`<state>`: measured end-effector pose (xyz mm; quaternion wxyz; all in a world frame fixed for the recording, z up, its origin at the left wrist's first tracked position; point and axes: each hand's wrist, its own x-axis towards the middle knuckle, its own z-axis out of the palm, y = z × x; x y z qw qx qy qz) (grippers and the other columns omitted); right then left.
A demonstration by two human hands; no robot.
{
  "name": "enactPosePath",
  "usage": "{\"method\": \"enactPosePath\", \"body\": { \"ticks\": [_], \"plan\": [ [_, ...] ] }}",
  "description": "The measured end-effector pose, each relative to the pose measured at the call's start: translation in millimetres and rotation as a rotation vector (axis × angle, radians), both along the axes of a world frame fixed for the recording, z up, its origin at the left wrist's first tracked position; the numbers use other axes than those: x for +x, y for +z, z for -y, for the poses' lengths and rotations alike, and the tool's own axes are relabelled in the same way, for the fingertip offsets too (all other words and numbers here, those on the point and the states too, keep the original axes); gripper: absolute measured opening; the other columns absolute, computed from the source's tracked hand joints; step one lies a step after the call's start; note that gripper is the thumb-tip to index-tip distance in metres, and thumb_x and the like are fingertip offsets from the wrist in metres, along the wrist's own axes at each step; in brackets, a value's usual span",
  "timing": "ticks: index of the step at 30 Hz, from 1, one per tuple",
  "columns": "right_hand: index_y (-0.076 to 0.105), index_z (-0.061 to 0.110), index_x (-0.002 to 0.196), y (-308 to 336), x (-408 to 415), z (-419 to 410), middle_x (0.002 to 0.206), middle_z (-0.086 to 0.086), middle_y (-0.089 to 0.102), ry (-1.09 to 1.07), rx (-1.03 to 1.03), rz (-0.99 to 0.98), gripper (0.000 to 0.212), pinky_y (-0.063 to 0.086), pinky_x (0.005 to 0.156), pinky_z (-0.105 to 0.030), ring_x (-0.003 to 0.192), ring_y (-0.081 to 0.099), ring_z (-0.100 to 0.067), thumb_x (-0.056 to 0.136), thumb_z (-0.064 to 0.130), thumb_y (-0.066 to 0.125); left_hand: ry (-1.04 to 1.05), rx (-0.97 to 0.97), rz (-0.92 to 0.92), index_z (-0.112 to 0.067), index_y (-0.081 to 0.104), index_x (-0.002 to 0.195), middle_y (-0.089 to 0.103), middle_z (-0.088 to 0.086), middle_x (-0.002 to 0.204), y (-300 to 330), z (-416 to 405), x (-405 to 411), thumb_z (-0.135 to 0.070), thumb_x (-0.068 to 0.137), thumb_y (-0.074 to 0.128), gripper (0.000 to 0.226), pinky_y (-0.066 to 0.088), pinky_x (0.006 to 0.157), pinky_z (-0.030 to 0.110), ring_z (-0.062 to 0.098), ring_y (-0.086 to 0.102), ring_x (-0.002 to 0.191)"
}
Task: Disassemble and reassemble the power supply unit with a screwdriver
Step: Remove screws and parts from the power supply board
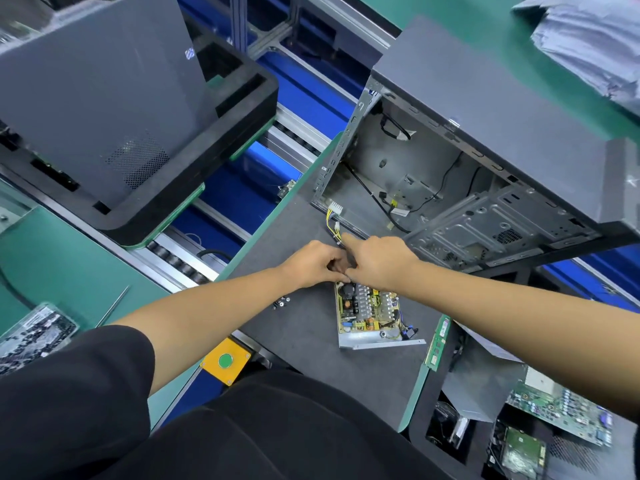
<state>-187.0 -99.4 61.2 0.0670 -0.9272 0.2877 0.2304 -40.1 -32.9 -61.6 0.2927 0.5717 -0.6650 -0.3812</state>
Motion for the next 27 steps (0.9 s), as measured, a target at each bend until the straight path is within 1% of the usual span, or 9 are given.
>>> {"method": "enactPosePath", "body": {
  "ticks": [3,5,8,12,16,18,21,24,27],
  "plan": [
    [0.045,0.026,0.116,7.8,-2.0,14.5,0.1,0.001,0.066,0.567,-0.03,-0.055,0.025,0.031,0.053,-0.033,0.068,0.059,-0.032,0.094,0.036,0.052,0.02,-0.016,-0.005,-0.014,0.075,0.09,0.058,-0.022,0.061,-1.6,-1.3,-1.2,-0.026,0.08,0.087,0.02,0.043,0.062,0.021,-0.008,0.052,0.06],
    [0.047,0.024,0.116,10.3,1.8,19.8,0.109,0.0,0.063,0.698,-0.01,-0.146,0.019,0.034,0.054,-0.035,0.066,0.057,-0.034,0.098,0.03,0.048,0.022,-0.029,0.002,-0.014,0.077,0.097,0.058,-0.022,0.059,-1.5,-2.3,-2.2,-0.028,0.08,0.087,0.025,0.04,0.06,0.018,-0.007,0.053,0.06],
    [0.049,0.027,0.116,6.3,3.6,10.0,0.1,-0.004,0.067,0.404,-0.005,-0.086,0.021,0.034,0.06,-0.035,0.08,0.064,-0.035,0.095,0.029,0.048,0.016,-0.016,0.005,-0.015,0.075,0.091,0.07,-0.012,0.072,-1.4,-2.3,-2.0,-0.031,0.079,0.088,0.024,0.045,0.064,0.019,0.004,0.064,0.067],
    [0.042,0.018,0.092,-8.5,6.8,-13.9,0.088,-0.014,0.06,-0.346,0.07,0.087,0.014,0.037,0.065,-0.037,0.079,0.056,-0.035,0.088,0.026,0.053,0.04,-0.024,0.008,-0.027,0.06,0.073,0.056,-0.024,0.061,-4.5,-1.6,-2.0,-0.028,0.077,0.088,0.028,0.035,0.059,0.01,-0.014,0.057,0.063],
    [0.041,0.017,0.089,4.8,12.9,-8.0,0.08,-0.003,0.06,-0.501,0.306,0.093,0.029,0.038,0.054,-0.032,0.066,0.057,-0.024,0.085,0.035,0.063,0.034,-0.008,-0.002,-0.023,0.062,0.074,0.055,-0.023,0.059,-3.3,-1.7,-1.7,-0.028,0.077,0.089,0.028,0.035,0.058,0.01,-0.01,0.055,0.06],
    [0.038,0.019,0.093,17.4,11.3,-1.9,0.076,-0.002,0.061,-0.391,0.384,0.04,0.03,0.038,0.045,-0.028,0.052,0.06,-0.016,0.083,0.031,0.065,0.025,-0.007,-0.005,-0.027,0.061,0.073,0.059,-0.023,0.061,-2.7,-1.6,-1.5,-0.027,0.078,0.088,0.028,0.038,0.06,0.014,-0.009,0.058,0.063],
    [0.034,0.025,0.098,25.1,9.7,5.1,0.083,0.003,0.061,0.038,0.161,-0.067,0.032,0.043,0.057,-0.034,0.08,0.066,-0.028,0.085,0.032,0.063,0.026,0.002,0.001,-0.016,0.071,0.079,0.064,-0.016,0.064,-3.3,-0.9,-1.5,-0.032,0.079,0.087,0.023,0.04,0.06,0.022,-0.003,0.06,0.064],
    [0.047,0.028,0.12,26.0,13.0,9.3,0.105,0.003,0.063,0.477,-0.048,-0.159,0.029,0.04,0.059,-0.035,0.089,0.067,-0.029,0.093,0.032,0.058,0.02,-0.03,-0.025,-0.018,0.076,0.091,0.064,-0.017,0.064,-0.7,-2.2,-1.7,-0.029,0.078,0.088,0.021,0.04,0.061,0.02,-0.005,0.059,0.062],
    [0.053,0.026,0.123,23.8,13.1,11.8,0.103,-0.002,0.065,0.479,0.0,-0.16,0.029,0.043,0.06,-0.036,0.088,0.066,-0.031,0.095,0.028,0.055,-0.002,-0.031,-0.018,-0.017,0.076,0.095,0.069,-0.012,0.07,0.7,-2.1,-1.0,-0.03,0.077,0.089,0.025,0.044,0.065,0.018,0.002,0.062,0.066]
  ]
}}
